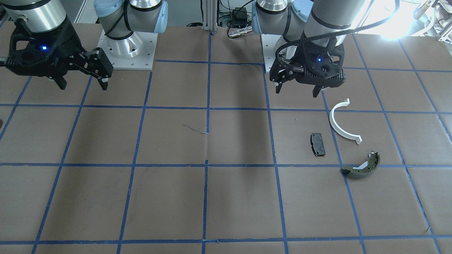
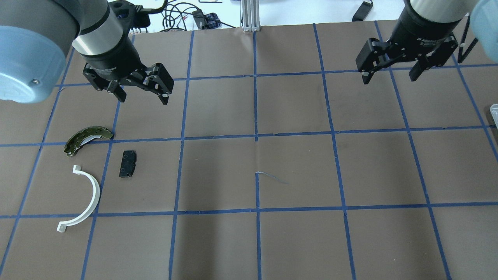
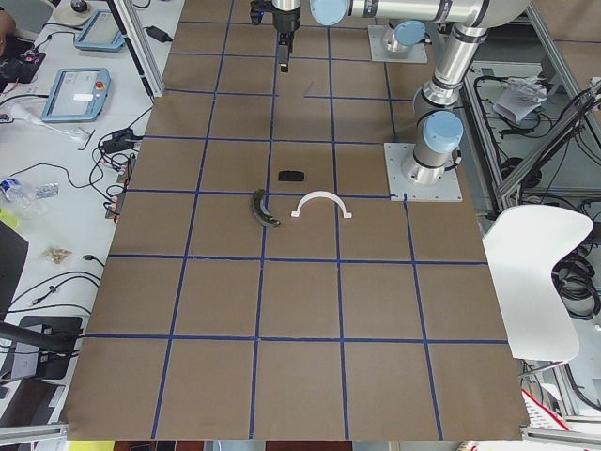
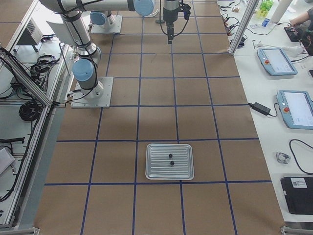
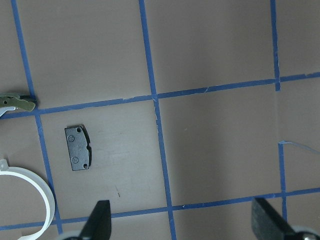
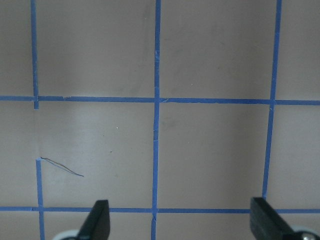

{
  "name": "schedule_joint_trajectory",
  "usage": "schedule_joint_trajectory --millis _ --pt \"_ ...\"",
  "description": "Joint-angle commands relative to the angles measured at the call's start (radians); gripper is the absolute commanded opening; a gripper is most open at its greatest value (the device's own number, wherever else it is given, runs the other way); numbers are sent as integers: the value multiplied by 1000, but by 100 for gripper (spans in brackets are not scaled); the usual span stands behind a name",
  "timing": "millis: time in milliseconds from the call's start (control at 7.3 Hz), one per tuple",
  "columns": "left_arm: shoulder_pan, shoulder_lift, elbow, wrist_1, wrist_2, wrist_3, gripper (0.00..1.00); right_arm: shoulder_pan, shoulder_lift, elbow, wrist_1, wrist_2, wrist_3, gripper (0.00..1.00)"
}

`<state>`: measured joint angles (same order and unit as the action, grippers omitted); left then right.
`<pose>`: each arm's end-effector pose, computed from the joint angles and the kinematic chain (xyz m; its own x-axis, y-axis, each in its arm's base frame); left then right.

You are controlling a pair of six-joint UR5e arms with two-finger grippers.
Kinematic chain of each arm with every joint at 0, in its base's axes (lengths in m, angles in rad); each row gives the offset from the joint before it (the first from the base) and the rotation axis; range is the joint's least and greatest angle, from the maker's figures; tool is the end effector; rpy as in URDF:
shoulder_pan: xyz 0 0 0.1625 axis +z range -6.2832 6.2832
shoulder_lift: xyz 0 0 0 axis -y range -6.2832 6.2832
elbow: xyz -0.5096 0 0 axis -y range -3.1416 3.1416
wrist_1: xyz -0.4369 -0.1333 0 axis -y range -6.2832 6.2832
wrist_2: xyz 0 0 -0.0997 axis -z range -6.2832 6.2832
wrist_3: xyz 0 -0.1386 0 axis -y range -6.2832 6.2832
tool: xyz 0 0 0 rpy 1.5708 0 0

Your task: Place bearing gear from tray to pile

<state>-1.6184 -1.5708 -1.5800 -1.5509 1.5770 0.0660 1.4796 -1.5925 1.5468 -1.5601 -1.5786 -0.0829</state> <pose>-0.1579 -0.5311 0.5306 -0.9935 0.1133 -0.0069 0.1134 0.9935 -0.0103 0.0834 -0.5397 0.5569 -0.9999 0.0086 0.0107 0.0082 0.9994 -0.0342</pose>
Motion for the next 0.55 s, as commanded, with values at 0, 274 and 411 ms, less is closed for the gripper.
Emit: schedule_joint_trajectory --millis 0,274,411 --pt "0 0 0 0 0 0 100 -100 15 6 3 -55 -52 100" --pt "0 0 0 0 0 0 100 -216 58 6 -3 -98 -246 100" --pt "0 0 0 0 0 0 100 -273 74 9 -6 -97 -309 100"
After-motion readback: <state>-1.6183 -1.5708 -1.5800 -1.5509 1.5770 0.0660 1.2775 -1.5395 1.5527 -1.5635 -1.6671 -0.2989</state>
